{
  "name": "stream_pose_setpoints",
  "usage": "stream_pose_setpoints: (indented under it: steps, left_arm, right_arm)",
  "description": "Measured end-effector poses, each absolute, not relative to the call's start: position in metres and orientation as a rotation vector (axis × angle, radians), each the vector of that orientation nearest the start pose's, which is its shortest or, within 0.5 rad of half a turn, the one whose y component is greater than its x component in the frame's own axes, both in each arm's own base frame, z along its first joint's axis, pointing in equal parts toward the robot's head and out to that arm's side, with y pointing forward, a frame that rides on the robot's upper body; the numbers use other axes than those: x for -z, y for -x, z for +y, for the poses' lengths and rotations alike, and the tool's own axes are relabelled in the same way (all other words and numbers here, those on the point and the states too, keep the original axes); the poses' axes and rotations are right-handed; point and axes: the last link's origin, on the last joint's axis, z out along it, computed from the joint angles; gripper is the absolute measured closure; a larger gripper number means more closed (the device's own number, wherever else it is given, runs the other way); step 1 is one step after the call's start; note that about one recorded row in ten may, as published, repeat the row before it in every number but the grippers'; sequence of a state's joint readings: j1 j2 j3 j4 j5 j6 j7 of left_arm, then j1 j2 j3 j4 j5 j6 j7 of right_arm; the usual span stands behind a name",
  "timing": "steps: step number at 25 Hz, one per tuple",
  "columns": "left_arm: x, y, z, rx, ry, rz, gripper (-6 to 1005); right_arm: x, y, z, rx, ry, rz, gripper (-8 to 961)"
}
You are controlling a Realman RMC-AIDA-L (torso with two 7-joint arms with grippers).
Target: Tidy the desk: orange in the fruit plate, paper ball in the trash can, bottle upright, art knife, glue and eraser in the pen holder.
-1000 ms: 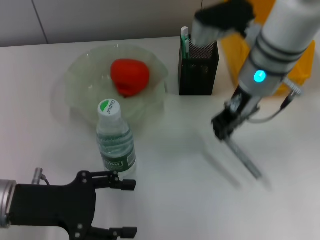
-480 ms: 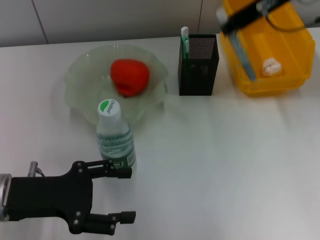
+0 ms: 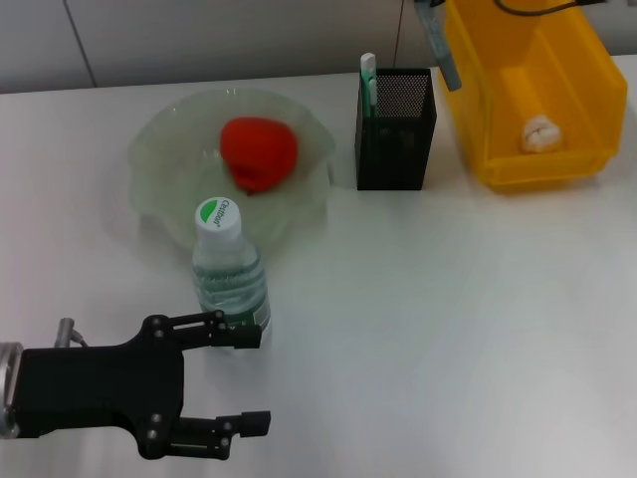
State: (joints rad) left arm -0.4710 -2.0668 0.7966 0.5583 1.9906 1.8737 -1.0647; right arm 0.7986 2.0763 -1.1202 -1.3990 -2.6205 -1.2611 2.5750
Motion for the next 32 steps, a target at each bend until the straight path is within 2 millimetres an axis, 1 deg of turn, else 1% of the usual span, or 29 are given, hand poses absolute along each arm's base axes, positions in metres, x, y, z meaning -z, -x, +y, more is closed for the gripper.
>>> stream_pose_setpoints:
  steps: [5,12,17,24,27,30,32]
  left_arm:
    - [0.015,0.258,0.261,0.941,3.016,-0.238,184]
    - [0.016,0.258,0.26,0.948,3.015,-0.251,184]
    - [0.018,0.258,0.259,0.968,3.007,-0.262,184]
    - [0.018,0.26,0.258,0.969,3.005,-0.271,184]
    - [0.018,0.259,0.257,0.977,3.005,-0.278,184]
    - [0.017,0.26,0.256,0.983,3.0,-0.281,184]
    - [0.017,0.26,0.256,0.991,2.994,-0.283,184]
  right_arm:
    - [-0.061,-0.104,0.447,-0.103,2.31,0.64,813]
    - [-0.04,-0.107,0.453,-0.113,2.32,0.577,813]
    - [-0.029,-0.117,0.458,-0.112,2.312,0.569,814]
    - [-0.017,-0.127,0.46,-0.136,2.337,0.535,815]
    - [-0.016,-0.129,0.459,-0.151,2.344,0.532,816]
    - [-0.018,-0.131,0.458,-0.157,2.338,0.528,639]
    - [-0.024,-0.13,0.454,-0.185,2.331,0.533,546]
